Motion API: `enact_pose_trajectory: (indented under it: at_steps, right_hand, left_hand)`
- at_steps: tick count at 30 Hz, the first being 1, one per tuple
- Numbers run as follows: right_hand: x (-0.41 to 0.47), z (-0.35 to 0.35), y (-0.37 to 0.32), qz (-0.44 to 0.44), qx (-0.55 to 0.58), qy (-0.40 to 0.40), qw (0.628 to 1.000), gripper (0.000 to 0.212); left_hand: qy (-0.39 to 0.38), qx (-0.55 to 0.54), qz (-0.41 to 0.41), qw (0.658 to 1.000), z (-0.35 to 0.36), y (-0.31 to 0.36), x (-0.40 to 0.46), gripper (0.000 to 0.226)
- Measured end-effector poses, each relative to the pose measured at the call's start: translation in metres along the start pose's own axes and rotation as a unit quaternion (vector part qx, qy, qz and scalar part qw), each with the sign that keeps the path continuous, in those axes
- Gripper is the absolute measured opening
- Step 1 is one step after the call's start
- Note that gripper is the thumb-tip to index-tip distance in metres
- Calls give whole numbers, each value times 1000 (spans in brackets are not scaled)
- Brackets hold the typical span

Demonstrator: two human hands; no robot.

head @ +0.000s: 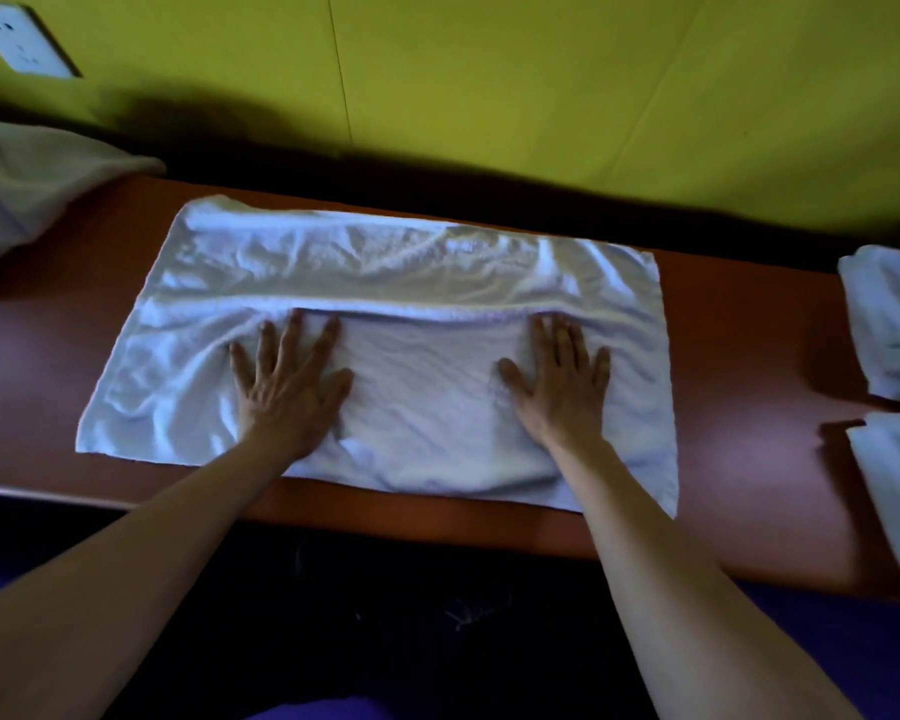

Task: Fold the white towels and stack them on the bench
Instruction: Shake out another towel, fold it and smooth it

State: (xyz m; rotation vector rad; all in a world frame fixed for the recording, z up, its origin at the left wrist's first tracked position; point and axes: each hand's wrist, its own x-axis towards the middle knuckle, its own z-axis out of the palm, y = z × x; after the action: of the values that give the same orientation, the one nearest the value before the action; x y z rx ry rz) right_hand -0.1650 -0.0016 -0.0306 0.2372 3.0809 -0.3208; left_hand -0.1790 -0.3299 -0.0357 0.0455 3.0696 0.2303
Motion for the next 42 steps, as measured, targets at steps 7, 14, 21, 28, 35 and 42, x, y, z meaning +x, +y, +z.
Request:
enact_pose_trajectory:
  at_steps: [7,14,21,28,35,42]
  right_hand:
    - [-11,-19,58,29,54,149,987,56]
    - [25,-52,114,94,89,110,985,48]
    - [76,-71,124,180,183,26,966,52]
    - [95,-75,112,271,278,-32,921,33]
    - [78,-102,122,321,473,-106,814,15]
    - [73,-133,104,290,565,-70,769,18]
  left_hand:
    - [139,-63,224,963,8,100,-63,50]
    - [56,-66,427,900,17,247,-131,30]
    - [20,-70,359,930,31,269,-122,31]
    - [-8,-156,316,936,15,274,-138,12]
    - [-127,-352,191,907,-38,259,-166,15]
    - [-97,-475,68,872,-82,227,-171,26]
